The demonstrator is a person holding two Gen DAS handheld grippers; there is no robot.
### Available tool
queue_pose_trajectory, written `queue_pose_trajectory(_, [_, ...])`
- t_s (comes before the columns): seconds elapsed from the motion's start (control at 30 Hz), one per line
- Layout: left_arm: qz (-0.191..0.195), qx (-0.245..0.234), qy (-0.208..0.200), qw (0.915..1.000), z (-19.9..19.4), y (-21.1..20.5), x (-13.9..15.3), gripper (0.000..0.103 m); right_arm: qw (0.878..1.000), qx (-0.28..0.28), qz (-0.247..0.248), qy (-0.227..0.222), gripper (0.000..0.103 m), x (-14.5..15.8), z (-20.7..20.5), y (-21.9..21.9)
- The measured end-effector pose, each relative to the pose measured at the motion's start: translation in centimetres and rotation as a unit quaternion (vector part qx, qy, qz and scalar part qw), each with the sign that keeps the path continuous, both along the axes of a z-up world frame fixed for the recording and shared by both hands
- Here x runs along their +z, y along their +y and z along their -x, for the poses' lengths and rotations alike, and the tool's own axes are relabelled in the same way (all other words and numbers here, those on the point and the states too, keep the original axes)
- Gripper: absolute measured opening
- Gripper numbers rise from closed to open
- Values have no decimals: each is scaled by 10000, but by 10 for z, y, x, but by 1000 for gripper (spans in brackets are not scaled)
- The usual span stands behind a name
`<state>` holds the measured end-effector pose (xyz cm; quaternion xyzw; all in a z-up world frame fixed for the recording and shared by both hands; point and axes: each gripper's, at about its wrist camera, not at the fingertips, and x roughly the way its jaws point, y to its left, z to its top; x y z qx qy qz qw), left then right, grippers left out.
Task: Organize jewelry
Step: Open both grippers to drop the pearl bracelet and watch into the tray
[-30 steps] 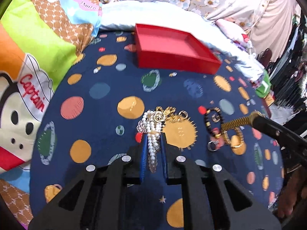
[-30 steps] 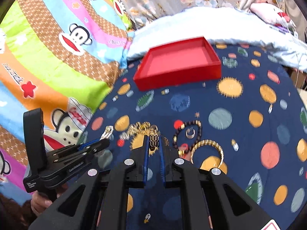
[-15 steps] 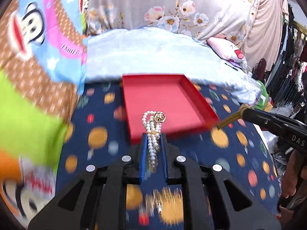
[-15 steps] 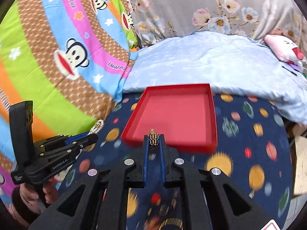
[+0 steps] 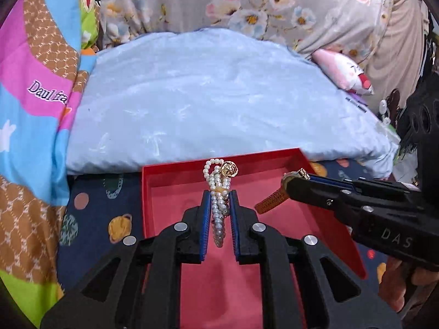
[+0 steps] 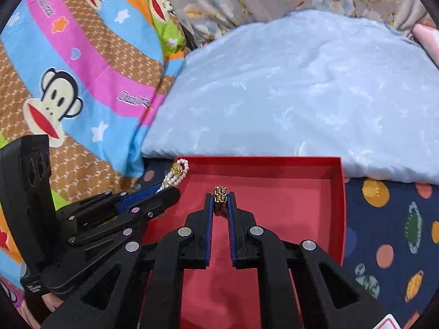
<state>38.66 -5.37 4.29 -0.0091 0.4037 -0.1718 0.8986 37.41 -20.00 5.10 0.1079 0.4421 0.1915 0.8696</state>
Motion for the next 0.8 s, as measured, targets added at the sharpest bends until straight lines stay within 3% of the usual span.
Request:
queue_pose_trajectory(0.17, [-139,17,333,9993,-28,-3,-30,13,9975,-140,656,202,10,-27,-24,-4])
queue_pose_trajectory(0.23, [-208,77,351,9991,-29,-3,-36,17,9949,-276,961,128,22,-30,-24,-9])
queue_pose_trajectory(0.3, [-207,249,340,9989,-29,2,-35,43,9920,-469,1176,18,29,-30,-23,-17])
queue_pose_trajectory(0.33, [-167,422,283,9986,-27,7,-31,63,9906,-609,1223,-54,29,-27,-17,-24])
queue_pose_trajectory(0.37, [-107,585,210,9980,-23,13,-27,71,9902,-674,1217,-86,29,-25,-13,-27])
queue_pose_trajectory(0.5, [141,810,118,9965,1,35,-4,74,9868,-857,1322,-374,31,-5,30,-38])
queue_pose_trajectory(0.57, [188,865,105,9960,21,44,5,75,9829,-902,1504,-563,37,6,62,-37])
queue_pose_trajectory(0.63, [31,894,85,9960,51,51,12,75,9808,-881,1585,-722,43,14,100,-34])
queue_pose_trajectory(0.8, [-277,819,113,9962,128,57,14,75,9852,-893,1275,-713,44,20,193,-31])
